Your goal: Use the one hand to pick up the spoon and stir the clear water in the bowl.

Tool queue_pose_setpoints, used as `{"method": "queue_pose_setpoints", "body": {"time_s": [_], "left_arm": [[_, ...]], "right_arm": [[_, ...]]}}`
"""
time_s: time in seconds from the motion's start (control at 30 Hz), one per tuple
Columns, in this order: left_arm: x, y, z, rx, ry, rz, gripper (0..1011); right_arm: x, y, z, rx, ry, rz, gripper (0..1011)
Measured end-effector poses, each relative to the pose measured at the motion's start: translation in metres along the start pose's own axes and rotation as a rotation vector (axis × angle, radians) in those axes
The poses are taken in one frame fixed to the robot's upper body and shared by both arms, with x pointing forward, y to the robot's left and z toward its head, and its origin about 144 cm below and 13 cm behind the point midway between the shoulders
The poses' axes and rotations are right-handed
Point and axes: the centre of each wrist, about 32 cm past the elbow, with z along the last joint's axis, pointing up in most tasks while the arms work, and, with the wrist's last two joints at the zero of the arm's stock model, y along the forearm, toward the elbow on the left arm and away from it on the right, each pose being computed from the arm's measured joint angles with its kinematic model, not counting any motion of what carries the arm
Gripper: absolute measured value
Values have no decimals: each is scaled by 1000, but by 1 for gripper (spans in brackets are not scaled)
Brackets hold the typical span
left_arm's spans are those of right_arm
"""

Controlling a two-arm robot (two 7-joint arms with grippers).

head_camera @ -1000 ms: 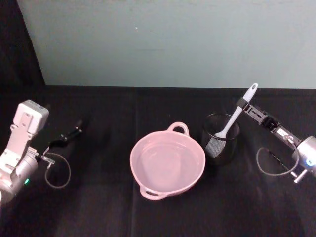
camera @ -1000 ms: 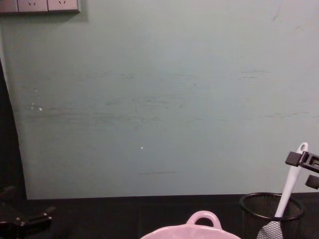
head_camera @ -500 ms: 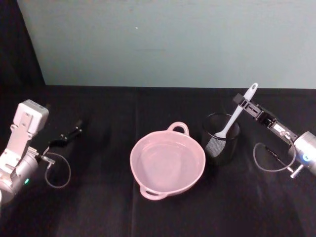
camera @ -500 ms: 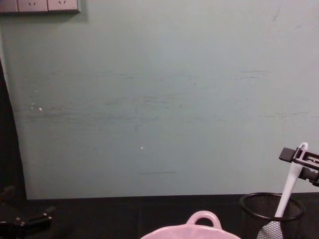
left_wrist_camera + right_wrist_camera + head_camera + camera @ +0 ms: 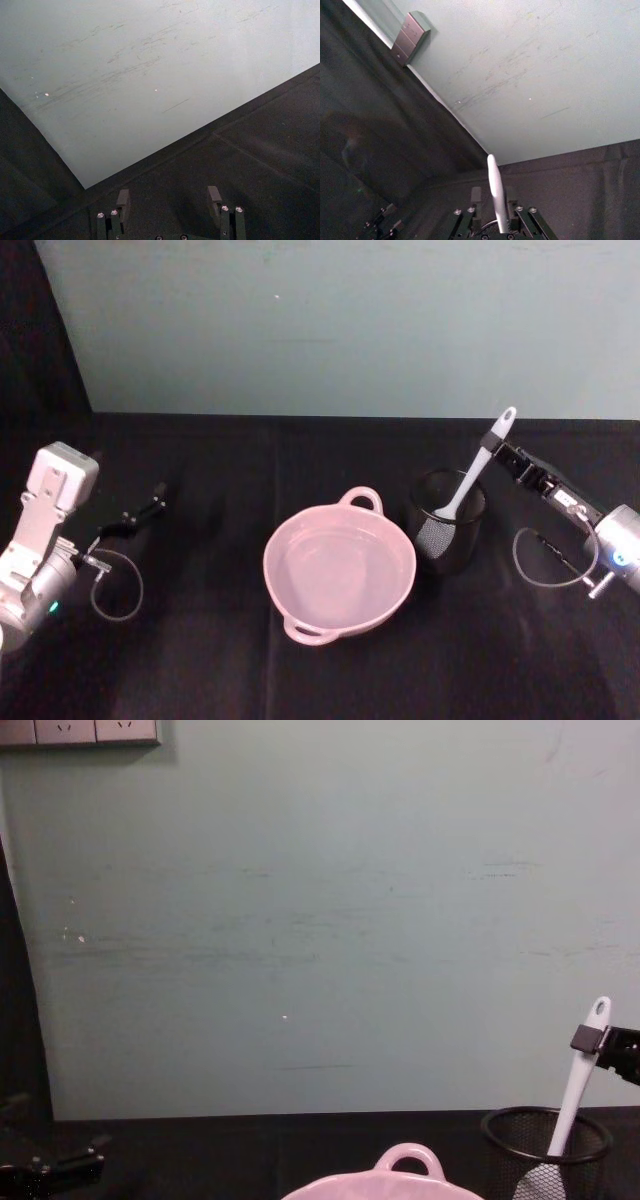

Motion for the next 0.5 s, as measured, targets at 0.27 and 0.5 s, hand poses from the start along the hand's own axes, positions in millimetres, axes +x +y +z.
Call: {"method": "queue_pose_setpoints", "body": {"time_s": [0.27, 0.5], "left_arm": [[0, 0, 0, 0, 0, 0, 1005], [0, 0, 0, 0, 0, 0, 1005]], "right_arm": [[-5, -3, 6, 6, -136, 3, 122], [-18, -6, 18, 9, -293, 29, 119]]}}
